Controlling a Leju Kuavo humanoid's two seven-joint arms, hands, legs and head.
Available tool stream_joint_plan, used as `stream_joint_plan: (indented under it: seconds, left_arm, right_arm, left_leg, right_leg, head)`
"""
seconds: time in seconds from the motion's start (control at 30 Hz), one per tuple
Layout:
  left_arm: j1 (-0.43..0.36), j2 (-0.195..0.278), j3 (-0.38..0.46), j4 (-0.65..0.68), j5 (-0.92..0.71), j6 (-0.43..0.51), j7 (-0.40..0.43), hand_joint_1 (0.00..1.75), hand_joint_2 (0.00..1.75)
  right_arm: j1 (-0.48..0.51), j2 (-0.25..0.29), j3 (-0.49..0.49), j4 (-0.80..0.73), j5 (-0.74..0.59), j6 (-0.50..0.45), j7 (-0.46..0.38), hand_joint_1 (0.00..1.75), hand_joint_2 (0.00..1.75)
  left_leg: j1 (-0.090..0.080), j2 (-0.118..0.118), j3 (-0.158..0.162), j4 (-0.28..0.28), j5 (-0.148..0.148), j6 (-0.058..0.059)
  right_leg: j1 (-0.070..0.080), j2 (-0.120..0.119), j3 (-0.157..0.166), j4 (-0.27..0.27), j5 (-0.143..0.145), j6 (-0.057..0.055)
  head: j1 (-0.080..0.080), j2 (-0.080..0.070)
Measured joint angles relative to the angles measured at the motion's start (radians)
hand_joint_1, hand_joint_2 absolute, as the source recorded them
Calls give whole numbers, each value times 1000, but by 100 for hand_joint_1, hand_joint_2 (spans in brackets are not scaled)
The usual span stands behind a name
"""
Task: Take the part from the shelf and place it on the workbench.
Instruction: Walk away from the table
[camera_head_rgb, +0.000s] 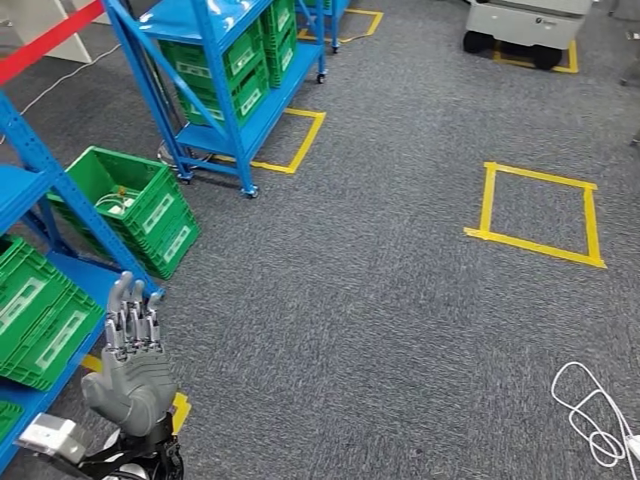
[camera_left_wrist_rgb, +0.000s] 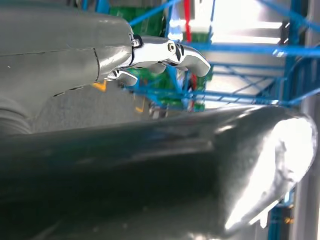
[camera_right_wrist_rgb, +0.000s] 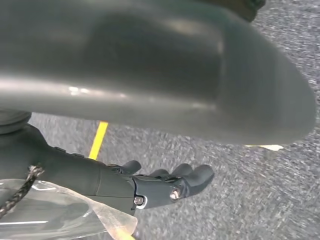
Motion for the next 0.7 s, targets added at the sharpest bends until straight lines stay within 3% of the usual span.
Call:
stream_joint_plan:
  seconds: [0.07, 0.13, 0.2, 0.27, 0.3, 0.33, 0.37, 0.43, 0.5, 0.53, 0.57, 0.6, 0.63, 0.7]
  left_arm:
    - [2, 0, 0, 0, 0, 2, 0, 0, 0]
    - [2, -1, 0, -2, 0, 4, 0, 0, 0]
    - [0, -2, -1, -2, 0, 4, 0, 0, 0]
    - [1, -3, -1, -2, 2, 5, 0, 0, 0]
    - [2, -3, -1, -2, 3, 6, 0, 0, 0]
    - [2, -3, -1, -2, 4, 6, 0, 0, 0]
    - [2, -3, -1, -2, 4, 7, 0, 0, 0]
    - [2, -3, -1, -2, 5, 7, 0, 0, 0]
    - [1, -3, -1, -2, 5, 7, 0, 0, 0]
    - [1, -3, -1, -2, 5, 8, 0, 0, 0]
    - [2, -3, -1, -2, 5, 8, 0, 0, 0]
    - [2, -3, -1, -3, 5, 8, 0, 0, 0]
    - [2, -2, -1, -3, 5, 8, 0, 0, 0]
    - [-1, -1, -1, -3, 6, 8, 0, 0, 0]
  right_arm:
    - [-4, 0, 0, 0, 0, 0, 0, 0, 0]
    - [-8, 0, 0, 0, 1, 1, 0, 0, 0]
    - [-7, 0, 0, 0, 2, 1, 2, 0, 0]
    - [-2, 0, 0, 0, 2, 1, 4, 0, 0]
    - [0, 0, 0, -1, 2, 1, 5, 0, 0]
    - [1, -1, 0, -1, 3, 1, 5, 0, 0]
    - [1, -1, 0, -1, 3, 1, 6, 0, 0]
    - [1, -1, 0, -1, 3, 1, 6, 0, 0]
    - [1, -1, 0, -1, 3, 1, 6, 0, 0]
    - [1, -1, 0, -1, 3, 1, 6, 0, 0]
    - [2, -1, 0, -1, 3, 1, 6, 0, 0]
    - [2, -1, 0, -2, 3, 1, 6, 0, 0]
    - [1, -1, 0, -2, 4, 1, 6, 0, 0]
    - [3, -1, 0, -2, 4, 2, 6, 0, 0]
  left_leg:
    - [3, -21, 2, -13, 4, 5]
    - [12, -44, 9, -27, 11, 11]
    - [18, -67, 12, -32, 14, 15]
    - [20, -94, 11, -32, 14, 15]
    - [21, -109, 12, -31, 14, 15]
    - [23, -124, 13, -30, 13, 13]
    - [25, -138, 14, -27, 11, 9]
    - [29, -163, 12, -17, 5, -3]
    - [30, -184, 3, -11, 6, -17]
    - [32, -197, -2, -10, 8, -24]
    - [34, -200, -5, -11, 10, -30]
    - [33, -184, -9, -4, 5, -34]
    - [32, -159, -19, 17, -9, -38]
    - [30, -99, -66, 118, -63, -45]
  right_leg:
    - [0, -12, 5, 0, -5, 8]
    - [-2, 36, -11, 40, -33, 17]
    - [-7, 95, -73, 159, -88, 24]
    - [-11, 107, -140, 273, -117, 31]
    - [-14, 108, -153, 282, -102, 34]
    - [-17, 110, -147, 251, -69, 37]
    - [-21, 120, -123, 187, -24, 40]
    - [-30, 169, -71, 63, 27, 45]
    - [-32, 199, -47, 19, 29, 36]
    - [-30, 192, -43, 14, 29, 26]
    - [-29, 179, -41, 15, 32, 17]
    - [-29, 167, -40, 13, 33, 10]
    - [-29, 154, -38, 12, 34, 2]
    - [-26, 125, -36, 10, 32, -8]
  head:
    - [0, 0]
    - [3, 0]
    - [8, 0]
    - [10, 0]
    - [10, 0]
    - [10, 0]
    - [10, 0]
    - [11, 0]
    - [13, 0]
    - [13, 0]
    - [13, 0]
    - [12, 0]
    - [8, 0]
    - [2, 0]
